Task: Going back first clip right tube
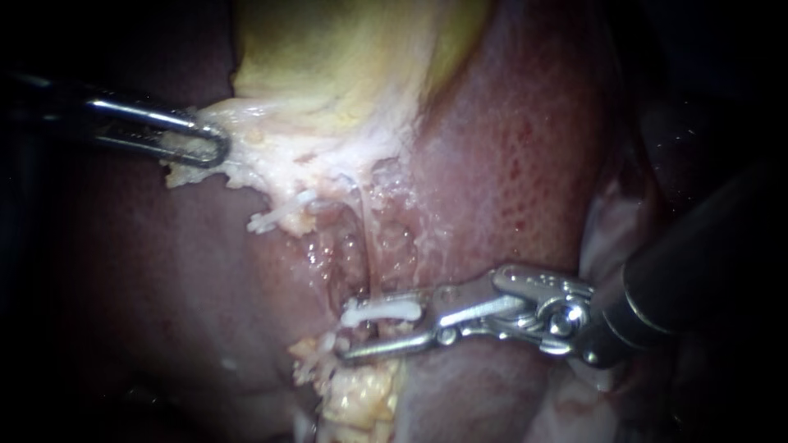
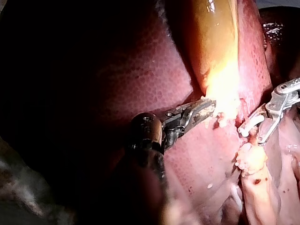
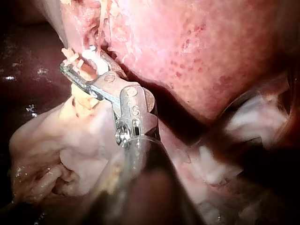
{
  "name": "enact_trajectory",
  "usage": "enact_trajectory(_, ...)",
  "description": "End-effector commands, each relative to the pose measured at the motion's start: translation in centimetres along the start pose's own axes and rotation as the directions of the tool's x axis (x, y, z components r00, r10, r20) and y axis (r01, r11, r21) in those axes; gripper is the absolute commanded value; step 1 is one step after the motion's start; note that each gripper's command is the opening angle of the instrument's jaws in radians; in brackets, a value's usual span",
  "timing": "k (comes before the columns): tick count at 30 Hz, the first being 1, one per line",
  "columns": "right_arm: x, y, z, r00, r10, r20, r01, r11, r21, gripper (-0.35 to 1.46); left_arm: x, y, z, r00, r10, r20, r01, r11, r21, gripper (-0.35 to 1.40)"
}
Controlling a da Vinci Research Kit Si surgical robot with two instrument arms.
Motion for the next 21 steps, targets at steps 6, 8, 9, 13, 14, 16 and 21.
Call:
enact_trajectory(6, -0.02, 0.18, -0.06, 0.998, -0.06, -0.016, 0.059, 0.997, -0.044, 0.5, 0.0, 0.0, 0.0, 1.0, 0.0, 0.0, 0.0, 1.0, 0.0, -0.35)
enact_trajectory(8, -0.02, 0.24, -0.09, 0.997, -0.071, -0.019, 0.07, 0.996, -0.052, 0.5, 0.0, 0.0, 0.0, 1.0, 0.0, 0.0, 0.0, 1.0, 0.0, -0.35)
enact_trajectory(9, -0.02, 0.26, -0.1, 0.997, -0.077, -0.02, 0.075, 0.996, -0.055, 0.5, 0.0, 0.0, 0.0, 1.0, 0.0, 0.0, 0.0, 1.0, 0.0, -0.35)
enact_trajectory(13, -0.03, 0.31, -0.15, 0.996, -0.088, -0.024, 0.086, 0.994, -0.069, 0.5, 0.0, 0.0, 0.0, 1.0, 0.0, 0.0, 0.0, 1.0, 0.0, -0.35)
enact_trajectory(14, -0.03, 0.32, -0.16, 0.995, -0.094, -0.024, 0.092, 0.993, -0.07, 0.5, 0.0, 0.0, 0.0, 1.0, 0.0, 0.0, 0.0, 1.0, 0.0, -0.35)
enact_trajectory(16, -0.03, 0.31, -0.16, 0.995, -0.099, -0.024, 0.097, 0.993, -0.072, 0.5, 0.0, 0.0, 0.0, 1.0, 0.0, 0.0, 0.0, 1.0, 0.0, -0.35)
enact_trajectory(21, -0.04, 0.29, -0.19, 0.991, -0.129, -0.021, 0.127, 0.989, -0.07, 0.5, 0.0, 0.0, 0.0, 1.0, 0.0, 0.0, 0.0, 1.0, 0.0, -0.35)
